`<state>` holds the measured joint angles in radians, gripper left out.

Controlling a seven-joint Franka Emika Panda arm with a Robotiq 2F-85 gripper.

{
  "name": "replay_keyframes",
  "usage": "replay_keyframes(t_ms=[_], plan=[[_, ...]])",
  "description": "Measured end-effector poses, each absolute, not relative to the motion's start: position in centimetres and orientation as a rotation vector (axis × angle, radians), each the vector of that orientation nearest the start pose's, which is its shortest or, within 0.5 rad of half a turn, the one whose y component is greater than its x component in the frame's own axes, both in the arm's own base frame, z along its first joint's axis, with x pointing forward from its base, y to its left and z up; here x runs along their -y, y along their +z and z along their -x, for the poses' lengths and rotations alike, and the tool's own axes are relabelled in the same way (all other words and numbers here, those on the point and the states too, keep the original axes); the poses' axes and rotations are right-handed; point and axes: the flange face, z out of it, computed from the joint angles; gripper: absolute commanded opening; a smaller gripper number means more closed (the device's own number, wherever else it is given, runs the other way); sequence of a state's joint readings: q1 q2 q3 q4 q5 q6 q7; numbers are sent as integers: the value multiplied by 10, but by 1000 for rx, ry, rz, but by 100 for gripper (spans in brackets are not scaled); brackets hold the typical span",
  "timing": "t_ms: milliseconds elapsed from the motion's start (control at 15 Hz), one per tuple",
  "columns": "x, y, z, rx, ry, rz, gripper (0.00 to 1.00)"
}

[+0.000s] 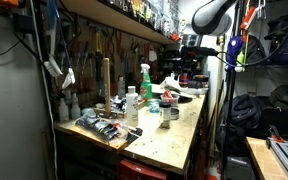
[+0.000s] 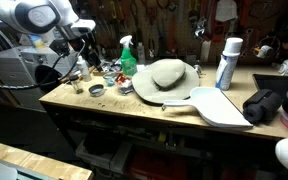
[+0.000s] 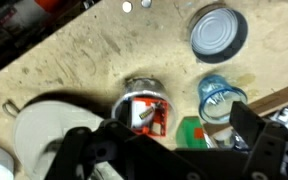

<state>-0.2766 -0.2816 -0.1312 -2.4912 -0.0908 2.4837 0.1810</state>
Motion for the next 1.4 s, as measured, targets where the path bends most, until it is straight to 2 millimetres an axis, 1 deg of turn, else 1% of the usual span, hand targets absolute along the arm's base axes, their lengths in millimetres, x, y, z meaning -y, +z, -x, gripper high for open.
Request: replay_keyframes(t_ms=[67,133,200,400,600,667,733,800,933,1000,1067,1133,1267,1400], plan=[[189,399,-426,-868,-371,3056,100],[191,388,-428,-893,-338,3051,100],[192,383,-429,-903,-322,3050,100],[192,382,-431,-925,-328,3040,100],[187,374,-444,-1028,-435,2974,99],[186,368,-450,-1067,-472,2942,93],[186,363,-456,-1102,-505,2915,91],[187,359,-462,-1132,-535,2893,84],[189,353,-474,-1184,-594,2853,80],[192,352,-480,-1207,-625,2838,73],[195,351,-485,-1229,-651,2822,77],[197,350,-490,-1247,-673,2810,72],[201,347,-497,-1274,-703,2797,74],[204,343,-501,-1293,-705,2802,72]])
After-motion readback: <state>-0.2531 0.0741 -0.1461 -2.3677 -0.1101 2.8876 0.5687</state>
